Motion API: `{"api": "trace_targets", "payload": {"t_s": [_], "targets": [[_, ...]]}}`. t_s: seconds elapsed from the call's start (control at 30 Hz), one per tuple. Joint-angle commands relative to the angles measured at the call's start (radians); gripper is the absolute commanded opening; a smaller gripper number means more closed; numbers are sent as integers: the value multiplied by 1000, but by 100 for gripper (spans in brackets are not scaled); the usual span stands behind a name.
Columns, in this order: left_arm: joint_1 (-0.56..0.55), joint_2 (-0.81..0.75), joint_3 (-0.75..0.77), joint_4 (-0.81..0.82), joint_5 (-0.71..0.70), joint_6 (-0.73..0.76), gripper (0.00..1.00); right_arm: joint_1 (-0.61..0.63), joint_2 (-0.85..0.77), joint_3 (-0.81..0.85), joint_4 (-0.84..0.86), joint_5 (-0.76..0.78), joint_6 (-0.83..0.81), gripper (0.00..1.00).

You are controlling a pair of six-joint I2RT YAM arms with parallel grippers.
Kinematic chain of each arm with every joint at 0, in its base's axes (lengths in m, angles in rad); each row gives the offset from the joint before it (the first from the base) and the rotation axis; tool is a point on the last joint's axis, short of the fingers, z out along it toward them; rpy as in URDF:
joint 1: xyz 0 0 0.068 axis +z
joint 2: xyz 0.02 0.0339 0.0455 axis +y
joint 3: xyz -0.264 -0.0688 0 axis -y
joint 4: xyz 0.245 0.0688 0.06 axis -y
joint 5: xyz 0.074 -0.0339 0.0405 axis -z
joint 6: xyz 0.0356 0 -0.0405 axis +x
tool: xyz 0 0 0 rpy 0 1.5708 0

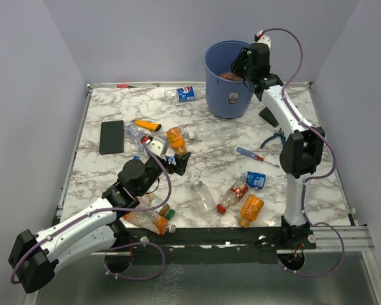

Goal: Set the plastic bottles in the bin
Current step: Place the plastic bottle in the trash bin.

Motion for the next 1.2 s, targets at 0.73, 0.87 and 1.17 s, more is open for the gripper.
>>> {"api": "trace_targets", "payload": {"t_s": [0.73, 0.87, 1.17], "targets": [[-2, 14, -5, 3, -76, -1, 99, 55, -596, -410, 148, -100, 129, 71], [-4, 16, 3, -15, -182, -5, 99, 149, -821, -706, 190, -111, 105, 70], [-5, 44, 79, -154, -274, -32, 99, 196, -1093, -1159, 115, -224, 179, 70]]}}
